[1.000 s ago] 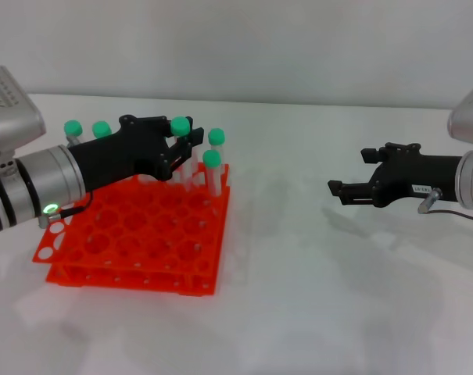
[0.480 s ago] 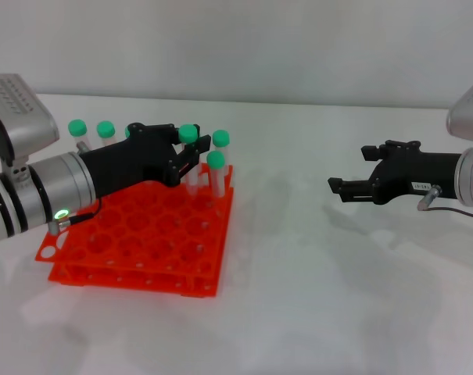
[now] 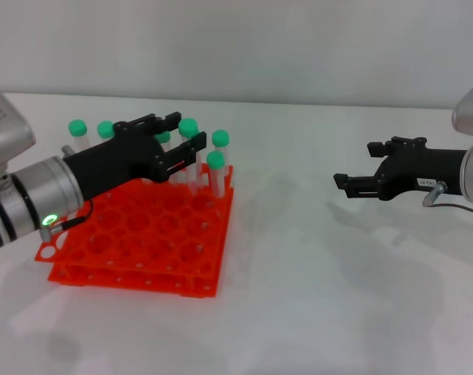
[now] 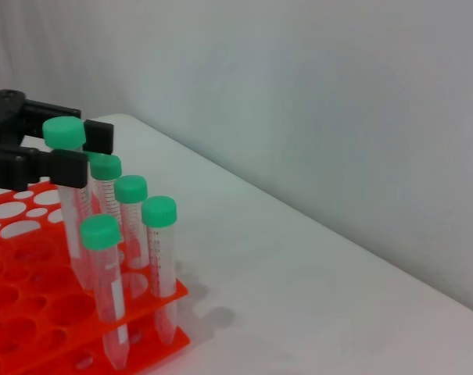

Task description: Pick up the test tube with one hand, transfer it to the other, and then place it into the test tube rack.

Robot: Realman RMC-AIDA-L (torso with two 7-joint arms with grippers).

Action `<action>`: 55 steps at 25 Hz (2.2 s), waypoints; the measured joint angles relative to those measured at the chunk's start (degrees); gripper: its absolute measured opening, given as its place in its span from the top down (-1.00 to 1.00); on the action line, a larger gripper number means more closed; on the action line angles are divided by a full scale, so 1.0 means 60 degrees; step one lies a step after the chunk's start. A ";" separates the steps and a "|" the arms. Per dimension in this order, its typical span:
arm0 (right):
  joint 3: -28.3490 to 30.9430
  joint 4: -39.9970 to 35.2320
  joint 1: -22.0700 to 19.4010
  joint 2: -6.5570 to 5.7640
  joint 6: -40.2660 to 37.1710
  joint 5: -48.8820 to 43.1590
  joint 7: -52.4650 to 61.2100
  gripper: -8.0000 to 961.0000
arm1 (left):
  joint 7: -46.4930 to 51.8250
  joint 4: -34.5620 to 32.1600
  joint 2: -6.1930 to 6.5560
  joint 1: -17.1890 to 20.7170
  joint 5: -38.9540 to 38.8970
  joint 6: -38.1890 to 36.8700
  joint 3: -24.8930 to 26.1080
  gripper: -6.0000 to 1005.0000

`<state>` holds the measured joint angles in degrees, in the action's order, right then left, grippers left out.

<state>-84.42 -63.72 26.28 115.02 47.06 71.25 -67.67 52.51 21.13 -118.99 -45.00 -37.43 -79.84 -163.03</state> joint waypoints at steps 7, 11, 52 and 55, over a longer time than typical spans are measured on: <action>0.0007 -0.0001 -0.0018 0.0005 0.0013 0.0000 -0.0027 -0.79 | 0.0006 0.0020 -0.0003 0.0339 -0.0184 -0.0130 0.0001 -0.28; 0.0007 -0.0004 -0.0021 0.0005 0.0019 -0.0001 -0.0031 -0.79 | 0.0008 0.0019 -0.0003 0.0373 -0.0184 -0.0135 0.0001 -0.43; 0.7787 0.5622 -0.2282 -0.0137 0.4991 0.7197 -0.9697 -0.79 | 0.0463 0.0940 -0.0035 0.5071 -0.5731 -0.2688 0.0175 -0.51; 0.7777 0.6178 -0.2324 -0.0117 0.4695 0.7196 -1.0441 -0.79 | -0.0384 0.0339 -0.0014 0.5095 -0.5803 -0.2331 0.0225 -0.55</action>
<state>-37.75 -26.65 12.33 114.31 75.22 114.43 -130.31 50.21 23.16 -119.07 -14.43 -72.25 -93.83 -161.68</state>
